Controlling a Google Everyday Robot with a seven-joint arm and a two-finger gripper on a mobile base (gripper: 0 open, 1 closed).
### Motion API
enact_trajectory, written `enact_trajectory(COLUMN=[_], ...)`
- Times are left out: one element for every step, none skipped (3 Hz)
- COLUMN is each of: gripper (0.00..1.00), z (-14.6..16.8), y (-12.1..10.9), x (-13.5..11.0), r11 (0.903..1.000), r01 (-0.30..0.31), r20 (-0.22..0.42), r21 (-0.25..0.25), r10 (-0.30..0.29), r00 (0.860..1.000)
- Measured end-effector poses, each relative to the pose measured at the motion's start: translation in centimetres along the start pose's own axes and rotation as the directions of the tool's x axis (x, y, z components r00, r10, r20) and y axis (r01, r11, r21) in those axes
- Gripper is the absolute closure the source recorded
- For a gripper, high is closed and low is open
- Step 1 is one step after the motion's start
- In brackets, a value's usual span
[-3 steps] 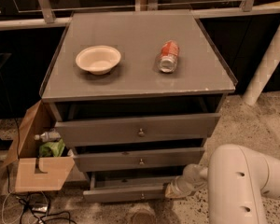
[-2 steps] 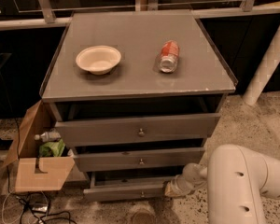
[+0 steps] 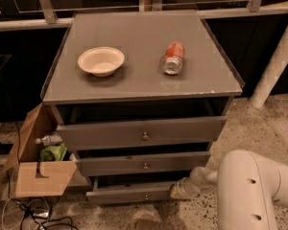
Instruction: Close bottom drawer
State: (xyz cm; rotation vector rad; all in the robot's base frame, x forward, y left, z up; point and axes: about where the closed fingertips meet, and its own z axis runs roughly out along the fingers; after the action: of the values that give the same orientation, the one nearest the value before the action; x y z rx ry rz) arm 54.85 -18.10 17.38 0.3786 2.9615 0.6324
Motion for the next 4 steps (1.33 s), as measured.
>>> enact_trajectory(gripper=[1.0,1.0,1.0,1.0], z=[-1.1,-0.7,-0.3,-0.3], y=[1.4,1.2,-0.9,-0.9], x=[-2.6,-2.3,-2.2,-2.2], r11=[0.9989,0.9991,0.9975,0.9975], r01=[-0.014,-0.016,-0.071,-0.07], r20=[0.06,0.048,0.036,0.035], r21=[-0.046,-0.04,-0.007,-0.007], r10=[0.017,0.018,0.071,0.071], r00=[0.998,0.999,0.997,0.997])
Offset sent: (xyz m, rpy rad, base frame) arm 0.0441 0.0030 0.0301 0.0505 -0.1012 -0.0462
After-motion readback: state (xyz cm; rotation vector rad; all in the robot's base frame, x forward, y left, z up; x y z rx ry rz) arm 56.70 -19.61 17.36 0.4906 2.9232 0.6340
